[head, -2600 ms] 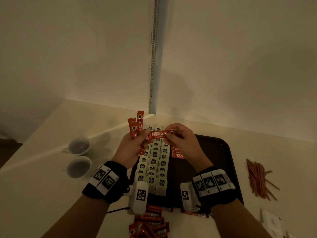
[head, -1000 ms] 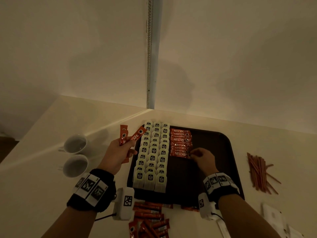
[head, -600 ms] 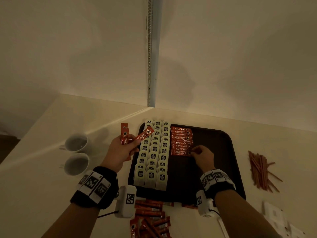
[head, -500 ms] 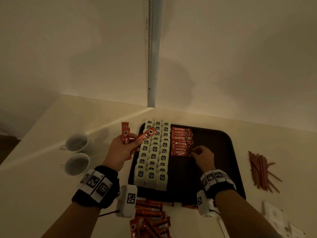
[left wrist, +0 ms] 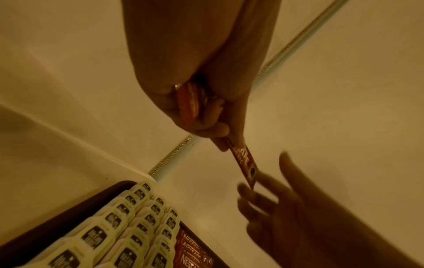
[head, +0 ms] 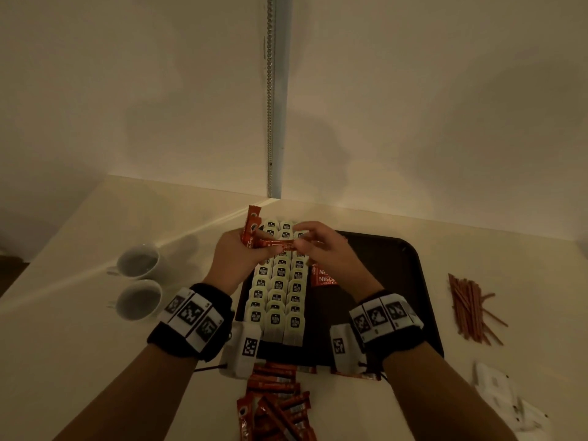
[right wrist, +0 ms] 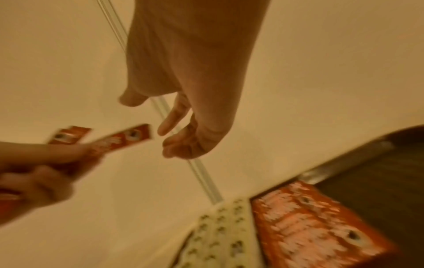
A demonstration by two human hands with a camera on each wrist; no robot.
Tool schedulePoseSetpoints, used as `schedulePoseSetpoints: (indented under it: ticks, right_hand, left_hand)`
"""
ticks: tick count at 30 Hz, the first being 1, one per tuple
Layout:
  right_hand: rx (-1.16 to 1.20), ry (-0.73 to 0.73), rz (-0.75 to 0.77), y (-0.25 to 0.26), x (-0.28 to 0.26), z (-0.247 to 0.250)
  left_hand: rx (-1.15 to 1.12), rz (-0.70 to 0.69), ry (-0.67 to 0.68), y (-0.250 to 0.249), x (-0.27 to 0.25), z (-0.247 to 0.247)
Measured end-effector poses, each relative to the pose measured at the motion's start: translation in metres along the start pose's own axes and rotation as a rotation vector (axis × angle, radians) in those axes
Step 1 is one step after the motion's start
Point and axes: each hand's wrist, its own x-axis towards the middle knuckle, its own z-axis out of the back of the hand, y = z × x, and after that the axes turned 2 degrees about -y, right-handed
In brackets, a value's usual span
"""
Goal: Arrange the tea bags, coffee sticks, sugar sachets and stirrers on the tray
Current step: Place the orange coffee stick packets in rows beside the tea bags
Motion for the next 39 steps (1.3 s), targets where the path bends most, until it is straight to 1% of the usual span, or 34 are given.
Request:
schedulePoseSetpoints:
  ticks: [1, 3, 5, 8, 10, 12, 16, 18, 20, 22, 25, 28, 30, 32, 35, 37, 39]
  right_hand:
    - [0.028, 0.015, 0.024, 0.006, 0.000, -0.005]
    - [0.103, -0.013, 0.034, 0.009, 0.000, -0.010]
    - [0.229, -0.025, -0.038, 0.006, -0.002, -0.014]
    - [0.465, 0.014, -0.154, 0.005, -0.005, -0.020]
    - [0.490, 0.025, -0.160, 0.004, -0.007, -0.024]
    - [0.483, 0.033, -0.157, 0.004, -0.011, -0.025]
    - [0.505, -0.004, -0.177, 0.003, -0.013, -0.018]
    - [0.466, -0.025, -0.183, 0.004, -0.013, -0.013]
    - [0.428, -0.052, -0.177, 0.006, -0.013, -0.008]
    - [0.439, -0.062, -0.178, 0.007, -0.013, -0.005]
    - [0.450, -0.026, -0.195, 0.007, -0.014, -0.001]
    - [0.321, -0.055, -0.172, 0.008, -0.014, 0.003]
    - [0.235, -0.082, -0.151, 0.007, -0.014, 0.008]
    - [0.217, -0.083, -0.152, 0.004, -0.015, 0.016]
    - [0.210, -0.117, -0.195, -0.008, -0.017, 0.033]
    - [0.098, -0.170, -0.217, -0.025, -0.017, 0.047]
    - [-0.111, -0.217, -0.250, -0.047, -0.018, 0.059]
  left_hand:
    - [0.014, -0.024, -0.004, -0.003, -0.001, -0.002]
    - [0.014, -0.060, -0.024, -0.008, -0.002, -0.002]
    - [0.002, -0.076, -0.054, -0.011, -0.004, -0.001]
    - [0.039, -0.113, -0.096, -0.012, -0.006, 0.001]
    - [0.080, -0.127, -0.112, -0.011, -0.007, 0.000]
    - [0.103, -0.123, -0.098, -0.011, -0.009, 0.000]
    - [0.083, -0.086, -0.111, -0.008, -0.011, 0.003]
    - [0.013, -0.042, -0.105, -0.006, -0.013, 0.004]
    - [-0.051, -0.008, -0.053, -0.008, -0.016, 0.005]
    - [-0.081, 0.015, -0.016, -0.009, -0.018, 0.004]
    - [-0.100, 0.024, -0.047, -0.010, -0.015, 0.005]
    - [-0.076, 0.043, -0.049, -0.008, -0.014, 0.005]
    - [-0.075, 0.072, -0.011, -0.006, -0.016, 0.004]
    - [-0.108, 0.110, 0.013, -0.004, -0.017, 0.005]
    - [-0.088, 0.190, -0.027, 0.000, -0.019, 0.008]
    - [-0.074, 0.238, -0.034, 0.007, -0.020, 0.013]
    - [-0.133, 0.302, -0.023, 0.016, -0.021, 0.019]
